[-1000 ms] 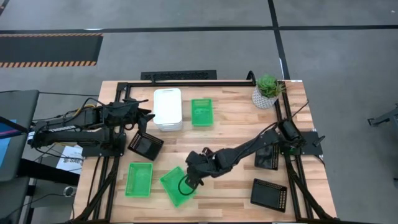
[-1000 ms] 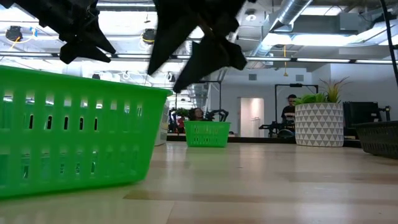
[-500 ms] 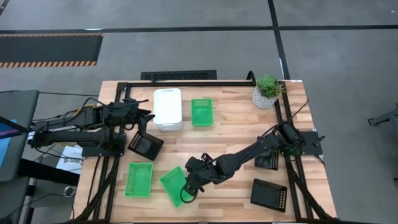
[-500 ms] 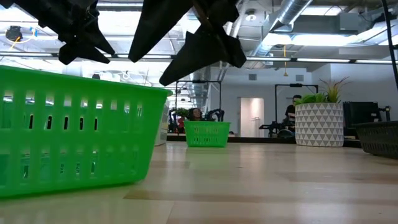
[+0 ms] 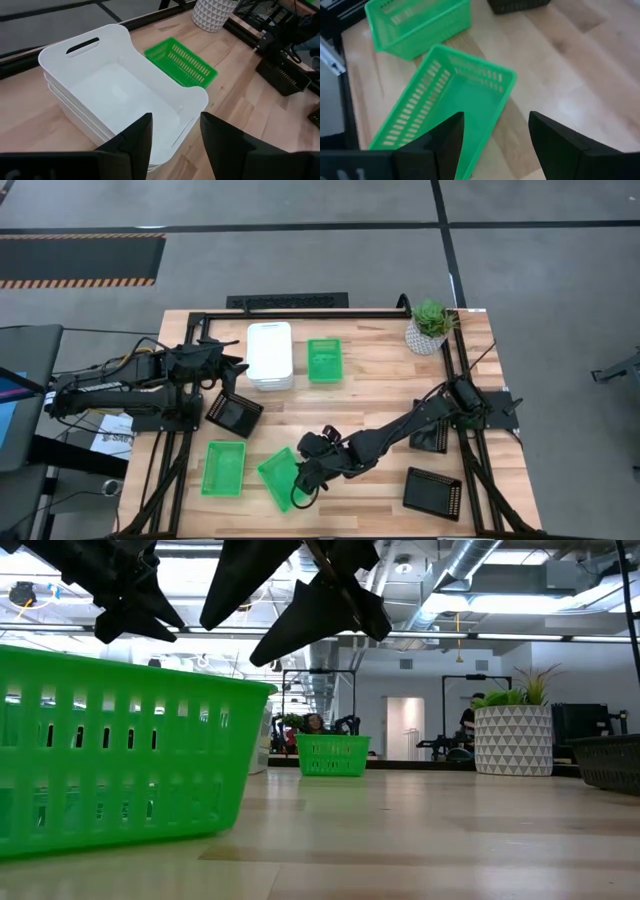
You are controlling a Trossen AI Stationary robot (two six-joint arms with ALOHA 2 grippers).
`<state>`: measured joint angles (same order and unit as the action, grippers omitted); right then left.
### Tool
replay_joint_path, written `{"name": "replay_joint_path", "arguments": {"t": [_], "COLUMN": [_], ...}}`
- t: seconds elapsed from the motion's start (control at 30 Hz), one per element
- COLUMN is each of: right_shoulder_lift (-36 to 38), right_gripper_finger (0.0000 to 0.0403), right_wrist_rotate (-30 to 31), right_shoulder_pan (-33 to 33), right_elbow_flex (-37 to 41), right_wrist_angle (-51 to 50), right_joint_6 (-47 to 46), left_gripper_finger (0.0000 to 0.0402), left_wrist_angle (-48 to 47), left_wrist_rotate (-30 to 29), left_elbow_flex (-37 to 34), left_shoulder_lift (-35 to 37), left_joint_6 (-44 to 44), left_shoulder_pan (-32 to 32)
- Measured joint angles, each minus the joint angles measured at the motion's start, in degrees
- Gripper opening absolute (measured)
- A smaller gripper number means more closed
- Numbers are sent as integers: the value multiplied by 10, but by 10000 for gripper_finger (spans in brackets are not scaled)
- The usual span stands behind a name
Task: Stack baskets by color
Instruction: Stack the bottom right green bin on top of the top green bin
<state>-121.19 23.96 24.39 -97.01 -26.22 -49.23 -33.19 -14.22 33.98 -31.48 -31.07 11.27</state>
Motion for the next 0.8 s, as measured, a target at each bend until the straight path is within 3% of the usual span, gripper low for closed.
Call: {"name": "replay_joint_path", "arguments": {"t": [0.47, 0.8], "right_shoulder_lift": [-59, -57], "right_gripper_finger": [245, 234], "right_wrist_rotate": [-3, -3], "right_shoulder_pan": [-1, 0], "right_elbow_flex": [1, 0], "right_wrist_angle": [18, -6], "right_joint_6": [-5, -12], "left_gripper_finger": [153, 153], "left_wrist_angle": [-5, -5], "left_wrist_rotate": [-1, -1], "left_elbow_flex": [0, 0], "left_shoulder_lift": [0, 0], "left_joint_6": [0, 0], "left_shoulder_pan": [0, 0]}}
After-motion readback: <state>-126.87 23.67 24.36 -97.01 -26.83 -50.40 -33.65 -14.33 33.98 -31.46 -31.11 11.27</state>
